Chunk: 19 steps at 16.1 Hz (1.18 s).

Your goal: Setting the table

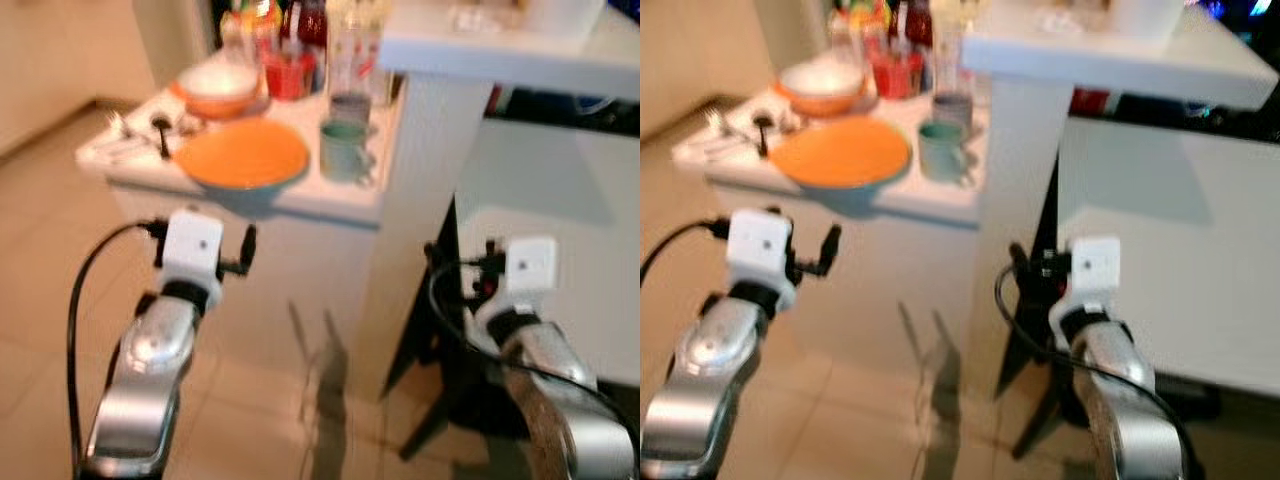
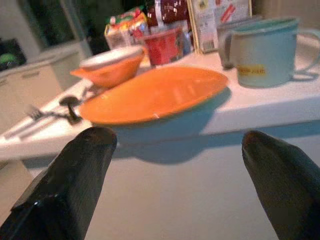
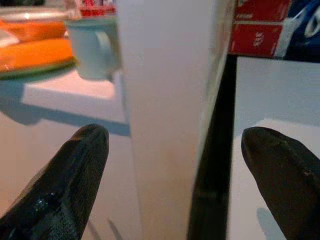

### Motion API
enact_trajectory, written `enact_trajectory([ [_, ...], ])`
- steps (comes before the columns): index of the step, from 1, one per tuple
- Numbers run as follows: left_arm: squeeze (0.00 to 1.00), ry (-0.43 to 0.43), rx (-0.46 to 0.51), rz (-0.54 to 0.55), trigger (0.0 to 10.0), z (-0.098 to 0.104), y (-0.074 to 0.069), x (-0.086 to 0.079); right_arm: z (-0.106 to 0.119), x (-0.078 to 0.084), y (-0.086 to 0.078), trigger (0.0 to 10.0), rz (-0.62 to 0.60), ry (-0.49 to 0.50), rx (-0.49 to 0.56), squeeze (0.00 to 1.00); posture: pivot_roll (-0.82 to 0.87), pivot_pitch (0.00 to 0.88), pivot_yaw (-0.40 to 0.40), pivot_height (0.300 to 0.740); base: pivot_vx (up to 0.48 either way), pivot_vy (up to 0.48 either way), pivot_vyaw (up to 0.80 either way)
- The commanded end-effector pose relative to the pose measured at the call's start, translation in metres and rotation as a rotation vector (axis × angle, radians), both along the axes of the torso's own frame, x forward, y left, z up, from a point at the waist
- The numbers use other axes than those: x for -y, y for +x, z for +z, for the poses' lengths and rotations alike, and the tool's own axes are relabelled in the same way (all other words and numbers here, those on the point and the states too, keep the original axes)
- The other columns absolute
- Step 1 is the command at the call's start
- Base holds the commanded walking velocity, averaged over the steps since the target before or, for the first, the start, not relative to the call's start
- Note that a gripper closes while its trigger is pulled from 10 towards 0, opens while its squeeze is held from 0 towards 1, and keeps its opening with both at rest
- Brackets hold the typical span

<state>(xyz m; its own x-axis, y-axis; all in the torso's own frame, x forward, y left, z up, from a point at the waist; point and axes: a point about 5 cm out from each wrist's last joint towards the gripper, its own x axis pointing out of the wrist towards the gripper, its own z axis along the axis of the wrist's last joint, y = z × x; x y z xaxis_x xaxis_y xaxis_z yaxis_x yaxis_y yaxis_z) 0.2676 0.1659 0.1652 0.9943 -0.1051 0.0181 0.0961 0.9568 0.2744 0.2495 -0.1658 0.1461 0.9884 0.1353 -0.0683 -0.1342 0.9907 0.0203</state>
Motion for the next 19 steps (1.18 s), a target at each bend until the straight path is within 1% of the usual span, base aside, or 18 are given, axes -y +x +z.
enact_trajectory([
  [1, 0.00, 0.013, 0.005, 0.009, 10.0, 0.001, 0.003, -0.004, 0.007, -0.004, 0.003, 10.0, 0.005, -0.002, 0.023, 0.00, -0.06, 0.000, 0.005, 0.740, 0.000, 0.480, -0.78],
  [7, 0.00, 0.022, 0.048, 0.000, 10.0, 0.013, 0.009, -0.003, 0.016, -0.010, 0.007, 10.0, 0.012, 0.000, 0.056, 0.00, -0.05, 0.000, 0.001, 0.740, 0.000, 0.480, -0.78],
  [8, 0.00, 0.023, 0.063, 0.000, 10.0, 0.017, 0.010, -0.003, 0.020, -0.011, 0.008, 10.0, 0.012, 0.002, 0.074, 0.00, -0.05, 0.000, 0.001, 0.740, 0.000, 0.480, -0.78],
  [11, 0.00, 0.012, 0.086, -0.001, 10.0, 0.023, 0.012, -0.002, 0.026, -0.012, 0.010, 10.0, 0.013, 0.008, 0.099, 0.00, -0.05, 0.000, 0.003, 0.740, 0.000, 0.480, -0.78],
  [13, 0.00, 0.006, 0.124, 0.009, 10.0, 0.029, 0.013, -0.001, 0.030, -0.014, 0.011, 10.0, 0.022, 0.008, 0.111, 0.00, -0.05, 0.000, 0.003, 0.740, 0.000, -0.161, -0.63],
  [14, 0.00, -0.017, 0.131, 0.025, 10.0, 0.031, 0.013, -0.003, 0.031, -0.015, 0.012, 10.0, 0.029, 0.008, 0.114, 0.00, -0.05, 0.000, 0.003, 0.740, 0.000, -0.480, 0.00],
  [15, 0.00, -0.032, 0.138, 0.026, 10.0, 0.033, 0.014, -0.002, 0.032, -0.018, 0.013, 10.0, 0.037, -0.022, 0.116, 0.00, -0.05, 0.000, 0.002, 0.740, 0.000, -0.480, 0.00],
  [16, 0.00, -0.031, 0.140, 0.026, 10.0, 0.034, 0.014, -0.002, 0.033, -0.019, 0.014, 10.0, 0.037, -0.029, 0.118, 0.00, -0.05, 0.000, 0.002, 0.740, 0.000, -0.480, 0.00],
  [17, 0.00, -0.022, 0.140, 0.025, 10.0, 0.034, 0.014, 0.000, 0.033, -0.020, 0.016, 10.0, 0.023, -0.054, 0.117, 0.00, -0.05, 0.000, 0.003, 0.740, 0.000, -0.277, 0.00],
  [19, 0.00, -0.029, 0.154, 0.014, 10.0, 0.034, 0.014, 0.002, 0.030, -0.018, 0.018, 10.0, -0.001, -0.072, 0.086, 0.00, -0.05, 0.000, 0.004, 0.740, 0.000, 0.000, 0.00],
])
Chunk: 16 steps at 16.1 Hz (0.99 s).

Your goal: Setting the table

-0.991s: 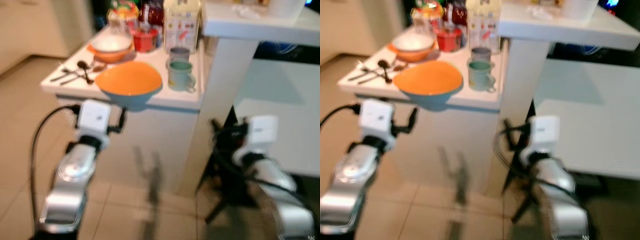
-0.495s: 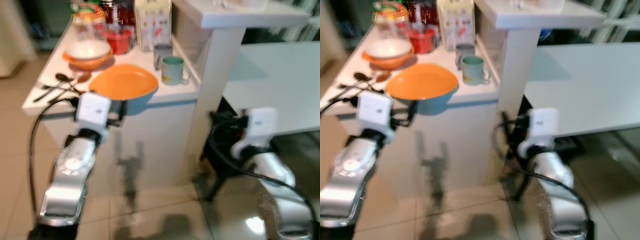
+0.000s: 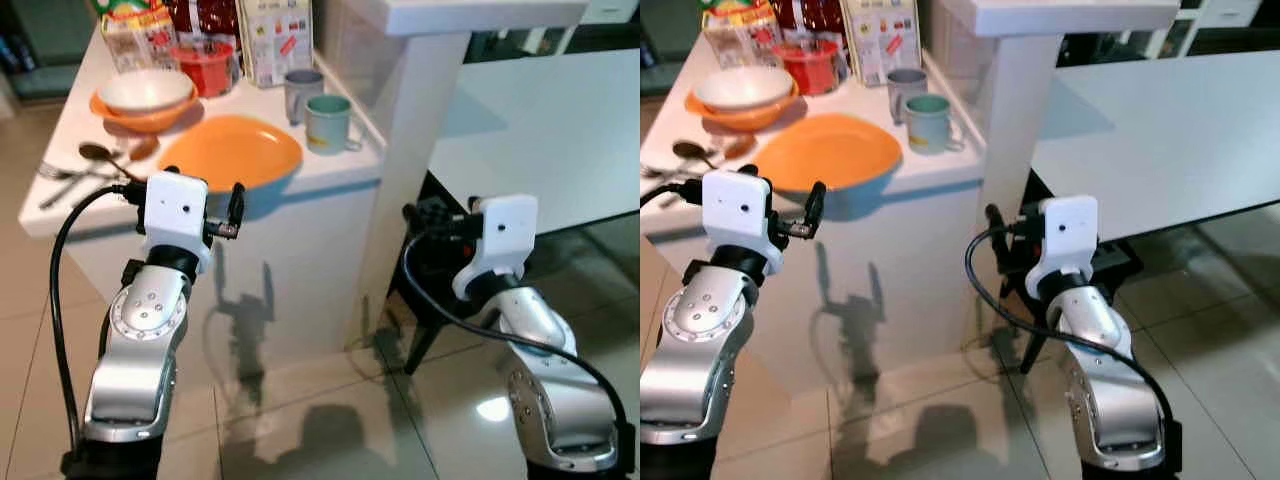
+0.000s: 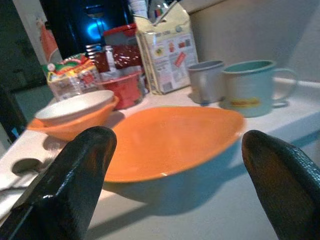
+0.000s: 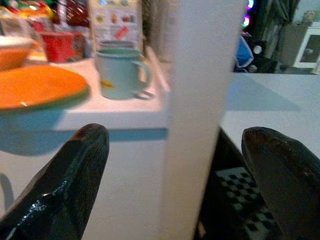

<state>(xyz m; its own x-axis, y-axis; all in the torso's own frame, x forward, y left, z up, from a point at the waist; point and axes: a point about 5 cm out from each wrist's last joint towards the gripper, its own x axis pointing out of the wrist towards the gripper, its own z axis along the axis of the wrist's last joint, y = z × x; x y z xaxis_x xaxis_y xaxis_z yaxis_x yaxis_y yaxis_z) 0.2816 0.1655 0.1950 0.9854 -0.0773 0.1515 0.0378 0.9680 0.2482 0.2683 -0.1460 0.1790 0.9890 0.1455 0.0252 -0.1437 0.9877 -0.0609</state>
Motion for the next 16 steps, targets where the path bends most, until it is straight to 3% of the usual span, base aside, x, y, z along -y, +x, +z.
enact_trajectory([
  [1, 0.00, 0.004, 0.028, -0.009, 10.0, 0.005, -0.001, 0.003, -0.003, 0.002, 0.001, 10.0, -0.018, -0.012, -0.026, 0.00, -0.05, 0.000, 0.004, 0.740, 0.000, 0.000, 0.00],
  [3, 0.00, 0.001, 0.021, -0.025, 10.0, 0.004, 0.000, 0.004, -0.007, -0.001, 0.003, 10.0, 0.025, -0.040, -0.063, 0.00, -0.05, 0.000, 0.003, 0.740, 0.000, 0.000, 0.00],
  [9, 0.00, -0.006, 0.022, -0.034, 10.0, 0.003, -0.002, 0.004, -0.011, -0.012, 0.000, 10.0, 0.107, -0.055, -0.083, 0.00, -0.05, 0.000, -0.003, 0.740, 0.291, -0.139, 0.80],
  [16, 0.00, -0.004, 0.010, -0.063, 10.0, 0.000, -0.004, 0.006, -0.019, -0.007, -0.003, 10.0, 0.091, -0.010, -0.118, 0.00, -0.05, 0.000, -0.004, 0.740, 0.386, -0.280, -0.06],
])
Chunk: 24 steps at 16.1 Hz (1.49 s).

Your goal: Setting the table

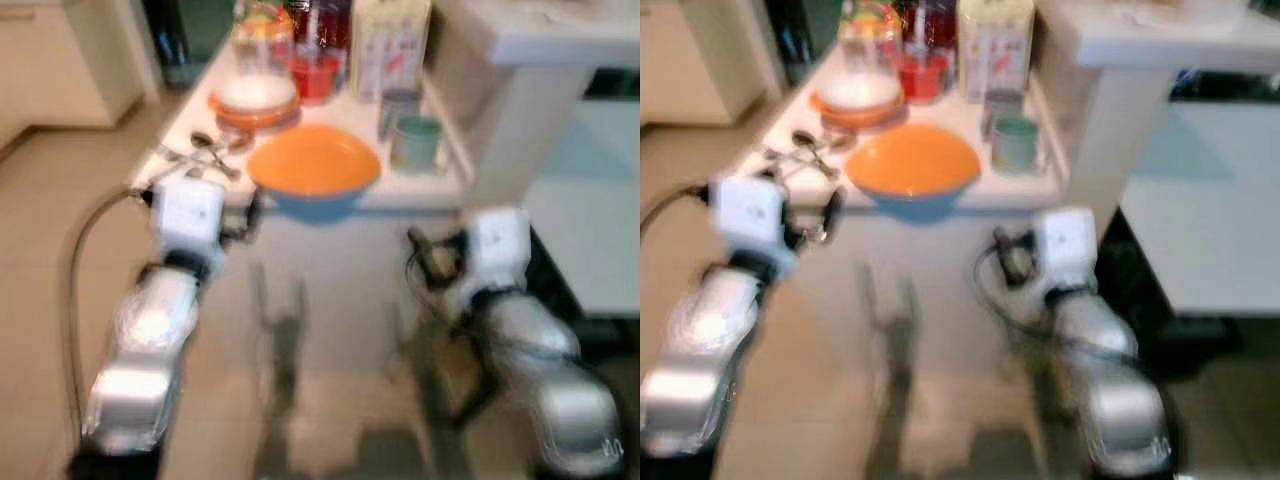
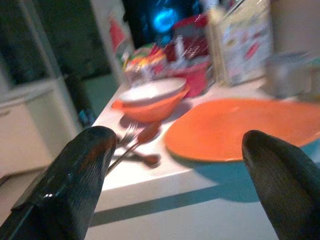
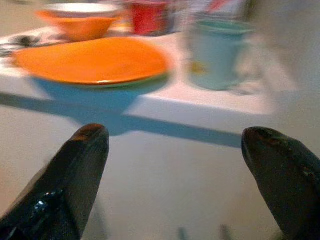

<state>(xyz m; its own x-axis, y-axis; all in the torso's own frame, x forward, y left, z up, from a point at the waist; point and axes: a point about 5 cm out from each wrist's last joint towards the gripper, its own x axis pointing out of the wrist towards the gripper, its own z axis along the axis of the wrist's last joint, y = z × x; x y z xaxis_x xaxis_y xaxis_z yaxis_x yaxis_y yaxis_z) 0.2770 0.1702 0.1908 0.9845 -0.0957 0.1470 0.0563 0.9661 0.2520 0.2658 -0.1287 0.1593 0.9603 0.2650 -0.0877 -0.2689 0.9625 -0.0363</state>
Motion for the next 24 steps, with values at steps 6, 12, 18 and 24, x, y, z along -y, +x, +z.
enact_trajectory([
  [6, 0.00, -0.002, 0.008, -0.038, 10.0, 0.001, 0.000, 0.005, 0.001, 0.003, -0.003, 10.0, 0.039, -0.021, 0.005, 0.00, -0.05, 0.000, -0.009, 0.740, 0.387, -0.273, -0.08],
  [12, 0.00, -0.002, 0.004, -0.013, 10.0, 0.002, 0.001, -0.003, 0.002, 0.001, -0.010, 10.0, 0.106, -0.003, 0.010, 0.00, -0.06, 0.000, -0.009, 0.740, 0.379, -0.041, 0.00],
  [18, 0.00, -0.002, -0.009, -0.014, 10.0, 0.000, 0.000, -0.002, 0.000, 0.001, -0.016, 10.0, 0.133, -0.004, 0.007, 0.00, -0.05, 0.000, -0.012, 0.740, 0.062, 0.000, 0.00],
  [24, 0.00, 0.000, -0.017, -0.033, 10.0, 0.000, 0.002, 0.003, -0.003, 0.002, -0.017, 10.0, 0.108, 0.024, -0.012, 0.00, -0.06, 0.000, -0.001, 0.740, 0.000, 0.467, -0.36],
])
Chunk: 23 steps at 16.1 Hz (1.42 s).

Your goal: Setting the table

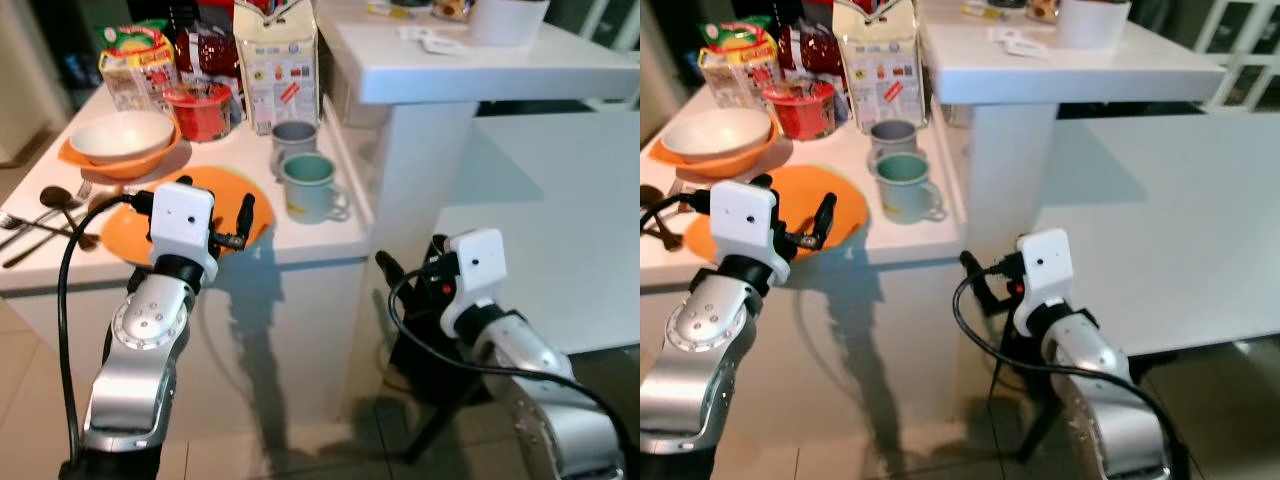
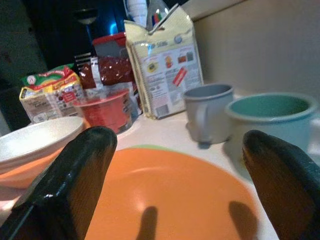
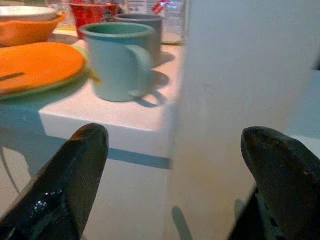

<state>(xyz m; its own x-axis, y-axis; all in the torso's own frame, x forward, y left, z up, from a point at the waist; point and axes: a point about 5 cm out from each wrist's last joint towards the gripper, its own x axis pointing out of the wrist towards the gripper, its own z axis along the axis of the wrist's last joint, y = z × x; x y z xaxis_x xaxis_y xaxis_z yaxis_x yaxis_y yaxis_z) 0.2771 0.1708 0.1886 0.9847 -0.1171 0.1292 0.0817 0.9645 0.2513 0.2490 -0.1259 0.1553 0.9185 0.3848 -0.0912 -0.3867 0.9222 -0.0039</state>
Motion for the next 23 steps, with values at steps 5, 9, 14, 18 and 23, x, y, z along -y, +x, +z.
enact_trajectory([
  [5, 0.00, 0.006, 0.004, -0.016, 10.0, 0.003, 0.005, 0.003, 0.002, 0.005, 0.002, 10.0, -0.022, 0.002, 0.010, 0.00, -0.05, 0.000, 0.001, 0.740, 0.000, 0.480, -0.57],
  [9, 0.00, 0.008, 0.010, -0.016, 10.0, 0.004, 0.006, 0.003, 0.003, 0.004, 0.003, 10.0, -0.025, 0.005, 0.017, 0.00, -0.05, 0.000, 0.002, 0.740, 0.000, 0.480, -0.54],
  [14, 0.00, 0.071, 0.048, 0.006, 10.0, 0.007, 0.005, 0.007, 0.011, 0.003, 0.007, 10.0, -0.031, 0.015, 0.051, 0.00, -0.05, 0.000, 0.000, 0.740, 0.000, -0.288, 0.00],
  [18, 0.00, 0.066, 0.017, 0.015, 10.0, 0.005, 0.013, -0.001, 0.010, -0.001, 0.014, 10.0, 0.005, -0.021, 0.008, 0.00, -0.05, 0.000, -0.008, 0.740, 0.000, 0.000, 0.00],
  [23, 0.00, 0.185, -0.100, 0.102, 10.0, 0.004, 0.055, -0.033, 0.013, -0.003, 0.032, 10.0, 0.082, 0.052, -0.032, 0.00, -0.05, 0.000, -0.019, 0.740, 0.000, 0.000, 0.00],
])
